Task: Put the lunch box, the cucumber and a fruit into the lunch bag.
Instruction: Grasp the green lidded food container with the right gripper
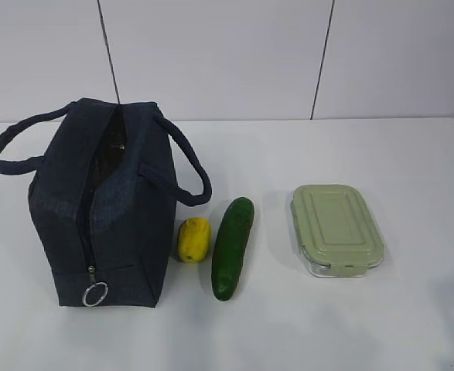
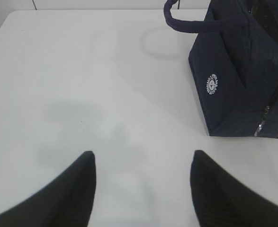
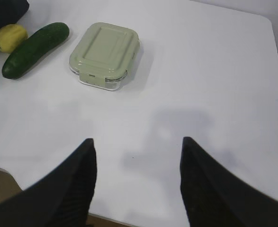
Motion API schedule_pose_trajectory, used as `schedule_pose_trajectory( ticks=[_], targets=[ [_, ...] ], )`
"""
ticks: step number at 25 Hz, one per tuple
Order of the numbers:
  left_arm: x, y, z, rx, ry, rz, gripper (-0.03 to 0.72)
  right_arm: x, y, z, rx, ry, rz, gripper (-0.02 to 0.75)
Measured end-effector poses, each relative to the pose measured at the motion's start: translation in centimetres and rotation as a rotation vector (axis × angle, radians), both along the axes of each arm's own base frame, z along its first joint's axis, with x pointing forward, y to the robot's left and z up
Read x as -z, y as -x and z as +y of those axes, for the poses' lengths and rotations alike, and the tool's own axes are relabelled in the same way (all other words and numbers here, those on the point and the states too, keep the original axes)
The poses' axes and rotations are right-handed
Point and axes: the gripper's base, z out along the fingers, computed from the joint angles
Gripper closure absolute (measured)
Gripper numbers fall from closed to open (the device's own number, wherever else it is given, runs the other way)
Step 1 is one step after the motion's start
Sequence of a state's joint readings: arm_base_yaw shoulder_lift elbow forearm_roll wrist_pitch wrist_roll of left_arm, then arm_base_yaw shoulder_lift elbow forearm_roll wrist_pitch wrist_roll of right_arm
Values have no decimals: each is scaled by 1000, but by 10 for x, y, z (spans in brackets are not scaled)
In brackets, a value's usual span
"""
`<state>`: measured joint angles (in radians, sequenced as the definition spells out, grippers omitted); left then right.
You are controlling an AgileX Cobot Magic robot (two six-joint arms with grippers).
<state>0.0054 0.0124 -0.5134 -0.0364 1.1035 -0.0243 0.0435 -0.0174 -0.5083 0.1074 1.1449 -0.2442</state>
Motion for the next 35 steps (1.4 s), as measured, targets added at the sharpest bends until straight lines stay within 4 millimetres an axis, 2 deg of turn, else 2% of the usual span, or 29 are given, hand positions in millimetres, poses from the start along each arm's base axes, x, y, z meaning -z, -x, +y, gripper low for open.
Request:
schedule_pose_trajectory(
  ticks=[6, 14, 20, 25, 30, 35],
  targets=[
    [0, 0, 0, 0, 0, 0, 237, 0, 0, 0, 6, -11, 2, 327],
    [0, 0, 0, 0, 0, 0, 237, -1, -7, 3, 23, -94, 54, 222],
    [0, 0, 0, 0, 0, 0, 246, -5, -24, 4, 28, -98, 119, 215],
    [0, 0, 0, 0, 0, 0, 271, -16, -38, 5, 33, -108, 126, 214],
    [0, 0, 0, 0, 0, 0, 301, -26, -60, 11, 11, -155, 224, 214],
    [0, 0, 0, 0, 0, 0, 319, -32, -85, 24, -87, -238, 322, 214]
  ],
)
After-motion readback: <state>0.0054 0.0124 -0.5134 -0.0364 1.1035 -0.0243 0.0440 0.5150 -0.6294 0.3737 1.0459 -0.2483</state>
